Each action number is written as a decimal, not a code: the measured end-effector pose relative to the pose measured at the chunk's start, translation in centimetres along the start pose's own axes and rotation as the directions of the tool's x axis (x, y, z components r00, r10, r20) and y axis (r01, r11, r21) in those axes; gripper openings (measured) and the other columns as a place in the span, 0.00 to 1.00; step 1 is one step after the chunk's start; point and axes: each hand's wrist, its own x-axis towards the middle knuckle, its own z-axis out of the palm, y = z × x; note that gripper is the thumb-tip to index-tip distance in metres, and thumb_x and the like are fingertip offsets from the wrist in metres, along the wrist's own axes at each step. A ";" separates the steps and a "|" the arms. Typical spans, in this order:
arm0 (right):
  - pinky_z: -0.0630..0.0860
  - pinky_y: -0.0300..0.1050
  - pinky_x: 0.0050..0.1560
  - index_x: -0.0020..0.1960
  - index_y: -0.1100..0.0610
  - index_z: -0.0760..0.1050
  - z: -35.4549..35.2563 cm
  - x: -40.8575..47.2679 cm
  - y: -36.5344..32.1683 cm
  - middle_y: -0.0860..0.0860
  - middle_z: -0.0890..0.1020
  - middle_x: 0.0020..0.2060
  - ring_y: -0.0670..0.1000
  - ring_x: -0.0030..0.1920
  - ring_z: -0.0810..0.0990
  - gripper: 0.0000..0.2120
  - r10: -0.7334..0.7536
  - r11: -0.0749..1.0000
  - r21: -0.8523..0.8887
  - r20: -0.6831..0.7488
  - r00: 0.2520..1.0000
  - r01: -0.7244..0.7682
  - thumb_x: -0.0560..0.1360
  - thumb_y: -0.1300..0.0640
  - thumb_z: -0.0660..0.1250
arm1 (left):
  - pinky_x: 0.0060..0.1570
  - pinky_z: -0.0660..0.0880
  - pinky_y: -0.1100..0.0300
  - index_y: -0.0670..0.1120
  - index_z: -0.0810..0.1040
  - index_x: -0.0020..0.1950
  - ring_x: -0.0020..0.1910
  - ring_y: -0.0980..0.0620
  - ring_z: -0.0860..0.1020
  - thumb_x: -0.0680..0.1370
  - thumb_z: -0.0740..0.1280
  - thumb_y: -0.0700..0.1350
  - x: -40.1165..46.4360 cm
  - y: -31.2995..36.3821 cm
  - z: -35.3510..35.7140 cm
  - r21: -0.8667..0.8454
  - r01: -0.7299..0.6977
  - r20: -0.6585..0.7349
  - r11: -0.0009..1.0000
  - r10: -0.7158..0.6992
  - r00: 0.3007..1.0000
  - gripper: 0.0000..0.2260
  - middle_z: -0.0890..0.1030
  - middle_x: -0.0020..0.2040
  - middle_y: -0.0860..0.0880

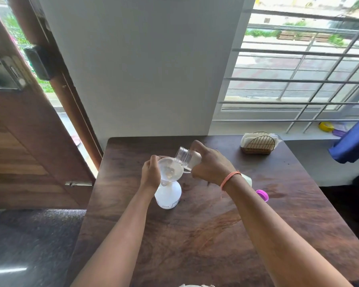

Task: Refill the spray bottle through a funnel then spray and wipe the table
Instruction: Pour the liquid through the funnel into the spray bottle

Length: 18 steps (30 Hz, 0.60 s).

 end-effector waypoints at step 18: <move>0.68 0.43 0.37 0.51 0.46 0.65 0.4 -0.1 0.3 0.50 0.79 0.43 0.56 0.44 0.76 0.18 0.012 0.988 -0.157 0.100 0.995 0.004 0.63 0.56 0.65 | 0.38 0.74 0.62 0.48 0.83 0.40 0.37 0.59 0.79 0.80 0.52 0.42 -0.2 0.1 0.1 0.019 -0.011 -0.027 1.000 0.011 1.000 0.20 0.83 0.37 0.53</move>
